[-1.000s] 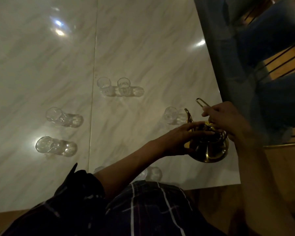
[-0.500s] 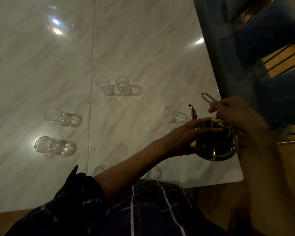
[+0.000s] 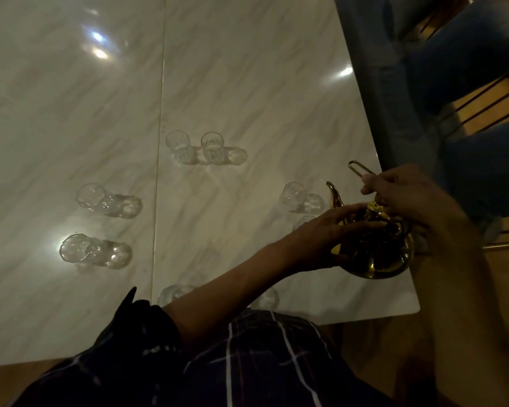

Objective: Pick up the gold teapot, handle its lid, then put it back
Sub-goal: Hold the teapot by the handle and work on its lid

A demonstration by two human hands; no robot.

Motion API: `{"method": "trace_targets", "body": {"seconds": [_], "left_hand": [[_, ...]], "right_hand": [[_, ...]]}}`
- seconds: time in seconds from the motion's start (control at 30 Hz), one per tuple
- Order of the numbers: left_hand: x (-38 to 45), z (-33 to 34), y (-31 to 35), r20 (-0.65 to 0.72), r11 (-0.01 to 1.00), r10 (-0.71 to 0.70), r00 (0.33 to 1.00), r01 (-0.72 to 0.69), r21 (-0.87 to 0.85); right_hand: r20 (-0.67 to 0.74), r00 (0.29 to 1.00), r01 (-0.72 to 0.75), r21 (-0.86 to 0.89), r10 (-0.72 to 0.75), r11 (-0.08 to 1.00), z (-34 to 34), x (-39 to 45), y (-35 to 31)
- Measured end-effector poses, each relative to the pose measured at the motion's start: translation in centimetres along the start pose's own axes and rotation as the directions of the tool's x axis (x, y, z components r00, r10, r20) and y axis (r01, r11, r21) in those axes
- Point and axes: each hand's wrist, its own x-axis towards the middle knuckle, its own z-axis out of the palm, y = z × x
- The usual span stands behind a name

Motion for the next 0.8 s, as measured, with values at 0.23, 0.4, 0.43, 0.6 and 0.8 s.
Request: {"method": "trace_targets", "body": {"seconds": [0.23, 0.4, 0.43, 0.6, 0.8], "left_hand": [[0.11, 0.19, -0.25, -0.008, 1.000, 0.004, 1.000, -0.004, -0.002], [0.28, 0.23, -0.24, -0.002, 1.000, -0.007, 1.000, 0.007, 0.000], [0.30, 0.25, -0.24, -0.001, 1.000, -0.006, 1.000, 0.006, 0.001], [0.20, 0.05, 0.22, -0.012, 1.000, -0.002, 1.000, 0.001, -0.015], [0.27, 0.10, 0.17, -0.018, 1.000, 0.010, 1.000, -0.010, 0.005]], "right_hand": [[-0.003, 1.000, 0.004, 0.000, -0.004, 1.000, -0.16, -0.07, -0.14], [-0.005, 1.000, 0.009, -0.011, -0.010, 1.000, -0.31, -0.10, -0.26], [-0.004, 1.000, 0.010, -0.011, -0.010, 1.000, -0.32, -0.12, -0.25], [-0.003, 1.000, -0.002, 0.025, 0.002, 1.000, -0.37, -0.41, -0.30], [-0.015, 1.000, 0.006, 0.010, -0.006, 1.000, -0.45, -0.61, -0.45]]}}
